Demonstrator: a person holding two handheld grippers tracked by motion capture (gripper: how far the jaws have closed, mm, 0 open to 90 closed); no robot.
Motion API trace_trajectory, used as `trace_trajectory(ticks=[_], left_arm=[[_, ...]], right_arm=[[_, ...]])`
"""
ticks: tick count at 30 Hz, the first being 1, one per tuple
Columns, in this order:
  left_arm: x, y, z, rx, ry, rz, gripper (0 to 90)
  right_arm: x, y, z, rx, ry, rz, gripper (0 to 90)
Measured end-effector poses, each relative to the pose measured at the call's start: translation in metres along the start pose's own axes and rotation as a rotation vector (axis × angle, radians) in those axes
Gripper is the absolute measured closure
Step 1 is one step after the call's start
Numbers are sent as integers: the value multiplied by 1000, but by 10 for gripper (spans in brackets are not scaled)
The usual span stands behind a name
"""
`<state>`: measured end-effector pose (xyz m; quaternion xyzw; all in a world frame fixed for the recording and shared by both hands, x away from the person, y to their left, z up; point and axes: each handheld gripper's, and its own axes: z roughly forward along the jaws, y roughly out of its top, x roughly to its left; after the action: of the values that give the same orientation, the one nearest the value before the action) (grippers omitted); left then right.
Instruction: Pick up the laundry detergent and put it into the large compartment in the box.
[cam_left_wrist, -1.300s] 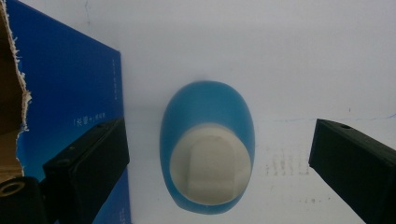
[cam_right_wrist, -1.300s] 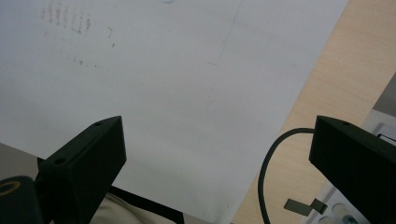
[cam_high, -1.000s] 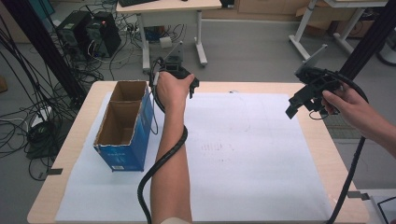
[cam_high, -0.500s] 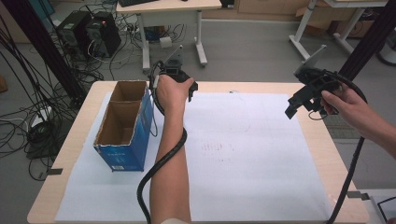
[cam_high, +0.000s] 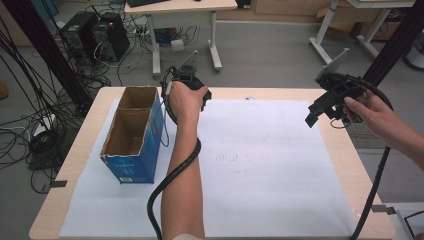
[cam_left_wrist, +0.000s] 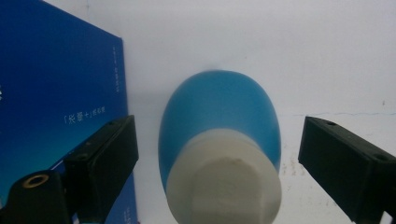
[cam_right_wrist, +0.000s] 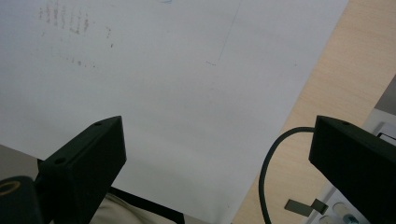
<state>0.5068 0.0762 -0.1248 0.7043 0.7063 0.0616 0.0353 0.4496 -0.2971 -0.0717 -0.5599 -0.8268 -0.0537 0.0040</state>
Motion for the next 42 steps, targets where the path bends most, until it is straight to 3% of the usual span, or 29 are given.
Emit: trace_trajectory(ticks=[17,24,42], left_arm=[[-9,-5,5,-27,50,-1,291],[-8,-8,7,-45,34,12,374],[0,-16,6,-82,14,16,383]], right_arm=[[0,0,0,-7,3,3,36],[-1,0,0,-6,6,4,36],[-1,-1,-1,-9,6,1,37]])
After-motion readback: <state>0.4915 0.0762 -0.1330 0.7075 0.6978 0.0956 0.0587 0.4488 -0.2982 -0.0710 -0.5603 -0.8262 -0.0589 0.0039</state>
